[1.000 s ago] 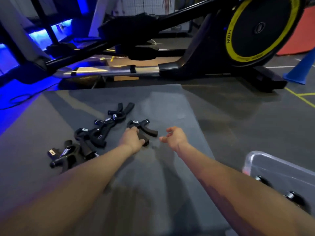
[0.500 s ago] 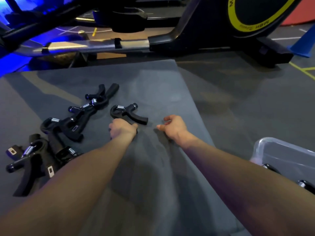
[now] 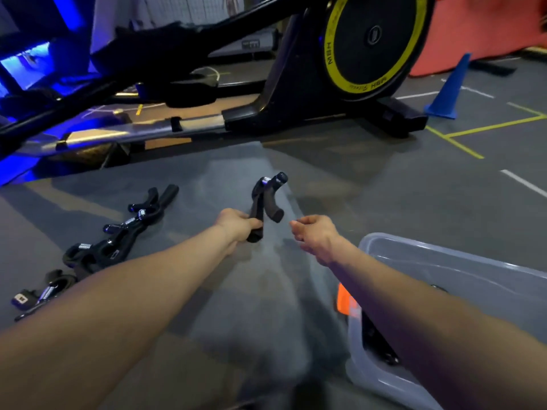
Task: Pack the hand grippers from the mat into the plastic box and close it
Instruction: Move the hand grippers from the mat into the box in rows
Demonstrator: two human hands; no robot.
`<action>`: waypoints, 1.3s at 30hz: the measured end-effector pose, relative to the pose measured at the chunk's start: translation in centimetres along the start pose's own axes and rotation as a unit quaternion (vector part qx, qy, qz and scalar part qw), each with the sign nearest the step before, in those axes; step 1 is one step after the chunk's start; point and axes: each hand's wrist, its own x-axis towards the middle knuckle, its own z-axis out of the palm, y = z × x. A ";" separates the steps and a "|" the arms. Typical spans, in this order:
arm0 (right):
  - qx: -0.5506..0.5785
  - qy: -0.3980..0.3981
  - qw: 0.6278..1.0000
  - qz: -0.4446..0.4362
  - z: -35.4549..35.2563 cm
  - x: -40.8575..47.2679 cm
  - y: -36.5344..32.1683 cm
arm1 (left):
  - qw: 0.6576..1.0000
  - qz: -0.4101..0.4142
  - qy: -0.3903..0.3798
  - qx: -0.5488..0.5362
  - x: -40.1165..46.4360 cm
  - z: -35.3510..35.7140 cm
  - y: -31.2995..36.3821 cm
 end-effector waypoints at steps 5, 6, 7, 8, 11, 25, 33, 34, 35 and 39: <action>0.118 -0.007 0.993 0.008 -5.8 -3.7 -1.2 | 0.989 0.034 -0.139 -0.046 -5.8 5.7 3.6; 0.136 -0.002 0.991 0.010 -7.0 -4.3 -1.3 | 0.984 0.034 -0.164 -0.060 -6.9 6.8 3.9; 0.157 0.006 0.988 0.007 -8.1 -4.9 -1.4 | 0.979 0.035 -0.188 -0.075 -7.8 7.8 4.1; 0.175 0.015 0.984 0.005 -9.3 -5.2 -1.5 | 0.974 0.035 -0.209 -0.084 -8.8 8.8 4.2; 0.198 0.039 0.979 0.007 -12.6 -6.7 -1.7 | 0.963 0.035 -0.249 -0.098 -10.8 11.3 4.1; 0.051 0.232 0.971 -0.022 -22.9 -8.8 3.5 | 0.956 0.018 -0.286 -0.062 -14.4 20.3 3.0; 0.069 0.204 0.975 -0.063 -25.9 -10.6 7.5 | 0.940 -0.063 -0.296 -0.161 -15.7 25.6 2.3; 0.059 0.211 0.974 -0.058 -26.5 -10.6 8.0 | 0.939 -0.062 -0.299 -0.159 -15.9 26.4 2.2; 0.053 0.216 0.973 -0.055 -27.0 -10.7 8.5 | 0.938 -0.060 -0.306 -0.152 -16.1 27.0 2.0; 0.069 0.235 0.969 -0.021 -28.9 -11.3 10.2 | 0.935 -0.050 -0.336 -0.101 -16.4 29.4 0.9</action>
